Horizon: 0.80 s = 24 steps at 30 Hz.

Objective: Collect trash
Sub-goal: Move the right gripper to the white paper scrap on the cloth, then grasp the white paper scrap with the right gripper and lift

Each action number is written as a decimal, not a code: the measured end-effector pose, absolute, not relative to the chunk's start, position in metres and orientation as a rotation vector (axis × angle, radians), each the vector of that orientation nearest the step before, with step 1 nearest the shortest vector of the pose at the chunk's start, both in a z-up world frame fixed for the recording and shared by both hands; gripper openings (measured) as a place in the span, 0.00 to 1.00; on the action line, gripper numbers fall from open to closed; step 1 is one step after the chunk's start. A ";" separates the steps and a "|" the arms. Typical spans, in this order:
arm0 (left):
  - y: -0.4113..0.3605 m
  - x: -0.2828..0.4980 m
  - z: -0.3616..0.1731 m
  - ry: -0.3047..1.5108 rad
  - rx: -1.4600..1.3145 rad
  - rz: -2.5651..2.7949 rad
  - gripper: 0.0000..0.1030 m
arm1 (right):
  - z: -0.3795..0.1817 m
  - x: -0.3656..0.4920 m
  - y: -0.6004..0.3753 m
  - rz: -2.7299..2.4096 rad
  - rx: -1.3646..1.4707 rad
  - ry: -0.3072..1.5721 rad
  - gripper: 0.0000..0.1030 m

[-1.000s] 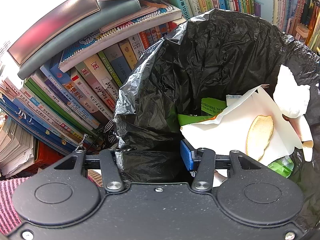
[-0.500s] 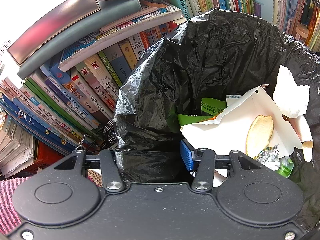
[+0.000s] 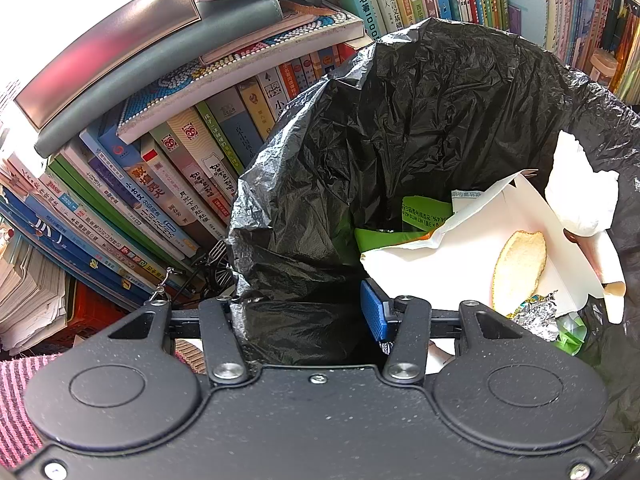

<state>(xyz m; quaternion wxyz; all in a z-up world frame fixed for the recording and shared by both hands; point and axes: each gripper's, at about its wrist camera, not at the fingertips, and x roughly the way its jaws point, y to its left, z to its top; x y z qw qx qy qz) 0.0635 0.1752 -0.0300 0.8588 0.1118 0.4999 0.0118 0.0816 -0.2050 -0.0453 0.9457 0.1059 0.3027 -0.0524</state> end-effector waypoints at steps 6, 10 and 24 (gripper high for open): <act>0.175 0.064 -0.030 1.050 0.235 0.026 0.46 | -0.103 0.102 -0.211 -0.160 0.123 0.787 0.87; 0.174 0.064 -0.030 1.049 0.236 0.028 0.46 | -0.134 0.101 -0.217 -0.150 0.064 0.786 0.71; 0.173 0.064 -0.030 1.048 0.236 0.036 0.46 | -0.178 0.102 -0.209 -0.152 0.008 0.805 0.78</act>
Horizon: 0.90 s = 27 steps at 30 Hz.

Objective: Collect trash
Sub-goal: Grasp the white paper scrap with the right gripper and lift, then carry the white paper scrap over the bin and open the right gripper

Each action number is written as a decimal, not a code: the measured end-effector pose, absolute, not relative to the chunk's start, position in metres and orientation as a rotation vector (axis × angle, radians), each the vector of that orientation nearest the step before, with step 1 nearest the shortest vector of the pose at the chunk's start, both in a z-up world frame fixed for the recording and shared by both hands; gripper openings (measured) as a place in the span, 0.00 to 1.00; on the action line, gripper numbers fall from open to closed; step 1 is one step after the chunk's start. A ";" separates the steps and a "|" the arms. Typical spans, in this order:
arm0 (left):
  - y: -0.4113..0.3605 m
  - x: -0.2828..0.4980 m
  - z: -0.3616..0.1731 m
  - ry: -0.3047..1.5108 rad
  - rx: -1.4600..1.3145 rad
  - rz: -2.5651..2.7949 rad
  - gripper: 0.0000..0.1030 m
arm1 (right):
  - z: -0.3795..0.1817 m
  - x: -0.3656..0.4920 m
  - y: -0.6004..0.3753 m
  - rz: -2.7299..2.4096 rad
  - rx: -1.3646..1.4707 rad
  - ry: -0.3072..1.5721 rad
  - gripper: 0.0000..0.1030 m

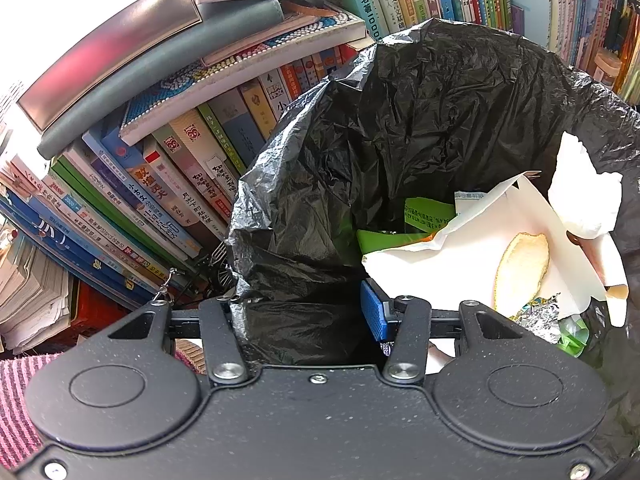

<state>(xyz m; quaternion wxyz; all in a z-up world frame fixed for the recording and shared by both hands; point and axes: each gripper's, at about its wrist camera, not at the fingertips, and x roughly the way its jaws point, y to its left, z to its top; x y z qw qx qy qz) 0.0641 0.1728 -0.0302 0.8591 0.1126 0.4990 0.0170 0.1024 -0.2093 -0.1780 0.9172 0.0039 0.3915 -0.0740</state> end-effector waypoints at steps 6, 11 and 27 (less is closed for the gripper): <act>0.174 0.064 -0.030 1.047 0.236 0.034 0.46 | -0.169 0.104 -0.201 -0.149 -0.001 0.818 0.54; 0.174 0.064 -0.030 1.046 0.236 0.032 0.46 | -0.152 0.101 -0.198 -0.148 0.015 0.791 0.53; 0.174 0.064 -0.030 1.045 0.235 0.030 0.46 | 0.024 0.058 -0.159 0.124 0.119 0.363 0.57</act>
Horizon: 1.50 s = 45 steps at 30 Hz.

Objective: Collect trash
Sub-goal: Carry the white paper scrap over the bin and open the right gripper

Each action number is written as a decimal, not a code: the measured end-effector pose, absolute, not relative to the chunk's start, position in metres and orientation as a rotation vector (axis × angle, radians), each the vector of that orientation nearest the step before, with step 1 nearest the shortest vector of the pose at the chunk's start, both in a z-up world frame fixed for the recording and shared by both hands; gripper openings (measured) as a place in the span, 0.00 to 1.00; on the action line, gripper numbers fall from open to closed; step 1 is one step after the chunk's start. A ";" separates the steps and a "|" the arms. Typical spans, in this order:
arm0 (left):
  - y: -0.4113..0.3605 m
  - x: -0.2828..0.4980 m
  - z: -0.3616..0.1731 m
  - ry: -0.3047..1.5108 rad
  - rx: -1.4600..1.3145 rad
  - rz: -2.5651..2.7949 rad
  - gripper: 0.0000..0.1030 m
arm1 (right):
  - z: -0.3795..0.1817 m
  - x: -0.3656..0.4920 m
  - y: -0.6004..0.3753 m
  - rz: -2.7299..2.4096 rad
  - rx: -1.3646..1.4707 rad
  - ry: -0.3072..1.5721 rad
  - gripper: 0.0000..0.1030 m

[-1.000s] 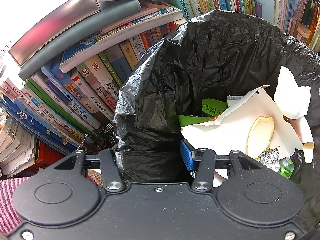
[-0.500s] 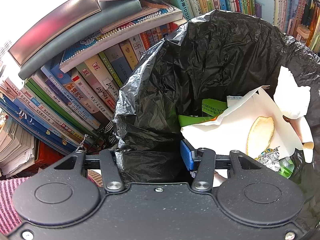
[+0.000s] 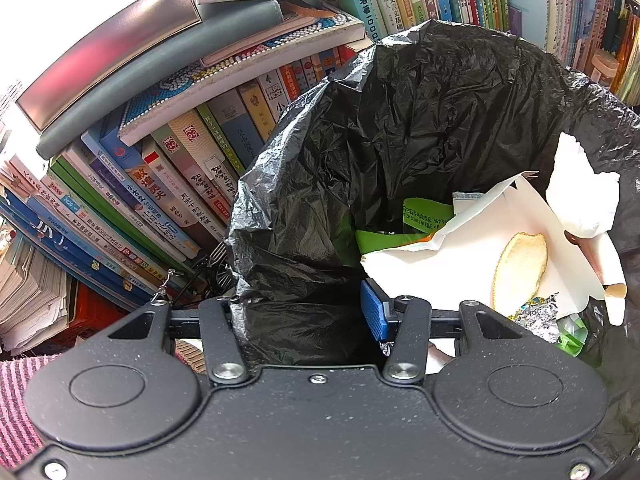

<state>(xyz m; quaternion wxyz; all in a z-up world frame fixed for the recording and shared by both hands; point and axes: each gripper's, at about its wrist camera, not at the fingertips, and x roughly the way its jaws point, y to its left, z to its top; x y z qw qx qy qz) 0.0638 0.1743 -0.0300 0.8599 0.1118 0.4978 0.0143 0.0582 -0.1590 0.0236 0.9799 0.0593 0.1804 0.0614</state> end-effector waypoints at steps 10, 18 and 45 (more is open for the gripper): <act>0.174 0.064 -0.030 1.044 0.233 0.029 0.46 | 0.051 0.028 -0.091 0.485 0.045 0.318 0.62; 0.174 0.063 -0.030 1.044 0.233 0.029 0.46 | 0.028 0.024 -0.062 0.539 -0.021 0.399 0.64; 0.175 0.063 -0.030 1.044 0.232 0.029 0.46 | 0.019 0.022 -0.054 0.557 -0.067 0.442 0.85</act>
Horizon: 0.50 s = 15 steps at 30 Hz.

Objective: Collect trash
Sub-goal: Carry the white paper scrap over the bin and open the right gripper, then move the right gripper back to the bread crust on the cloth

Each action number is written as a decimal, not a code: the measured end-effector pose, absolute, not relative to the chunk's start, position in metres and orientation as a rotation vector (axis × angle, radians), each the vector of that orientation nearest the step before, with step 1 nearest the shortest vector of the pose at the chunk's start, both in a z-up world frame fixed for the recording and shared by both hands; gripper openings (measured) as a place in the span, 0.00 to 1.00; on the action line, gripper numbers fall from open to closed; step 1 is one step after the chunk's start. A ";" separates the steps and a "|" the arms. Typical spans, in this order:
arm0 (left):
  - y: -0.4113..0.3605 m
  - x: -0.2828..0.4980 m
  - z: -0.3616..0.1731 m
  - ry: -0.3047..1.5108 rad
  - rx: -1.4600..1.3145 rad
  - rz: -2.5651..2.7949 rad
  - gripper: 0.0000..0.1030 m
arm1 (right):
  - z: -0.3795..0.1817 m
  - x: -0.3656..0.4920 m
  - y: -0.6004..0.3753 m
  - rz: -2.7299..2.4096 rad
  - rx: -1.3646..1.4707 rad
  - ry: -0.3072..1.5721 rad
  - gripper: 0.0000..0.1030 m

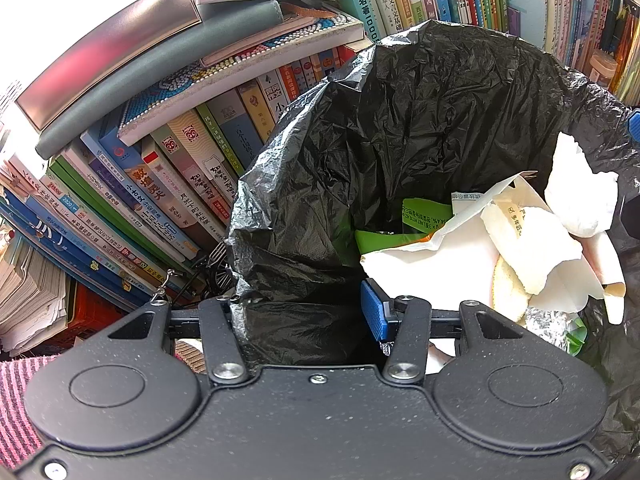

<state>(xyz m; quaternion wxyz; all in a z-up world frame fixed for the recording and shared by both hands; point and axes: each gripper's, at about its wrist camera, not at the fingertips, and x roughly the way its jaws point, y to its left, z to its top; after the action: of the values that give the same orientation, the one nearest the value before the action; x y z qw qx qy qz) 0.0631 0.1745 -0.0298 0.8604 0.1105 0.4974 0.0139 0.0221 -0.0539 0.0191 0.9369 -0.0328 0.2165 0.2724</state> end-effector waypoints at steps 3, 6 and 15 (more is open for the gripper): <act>0.175 0.063 -0.030 1.044 0.232 0.029 0.46 | 0.019 0.023 -0.055 0.548 -0.060 0.441 0.86; 0.175 0.063 -0.030 1.044 0.232 0.029 0.46 | 0.021 0.023 -0.058 0.538 -0.047 0.435 0.87; 0.175 0.063 -0.030 1.044 0.232 0.029 0.46 | 0.026 0.028 -0.069 0.499 0.010 0.416 0.90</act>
<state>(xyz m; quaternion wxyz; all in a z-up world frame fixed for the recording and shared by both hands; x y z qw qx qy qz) 0.0629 0.1747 -0.0298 0.8605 0.1103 0.4973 0.0137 0.0284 -0.0686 0.0258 0.9477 0.0048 0.2044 0.2450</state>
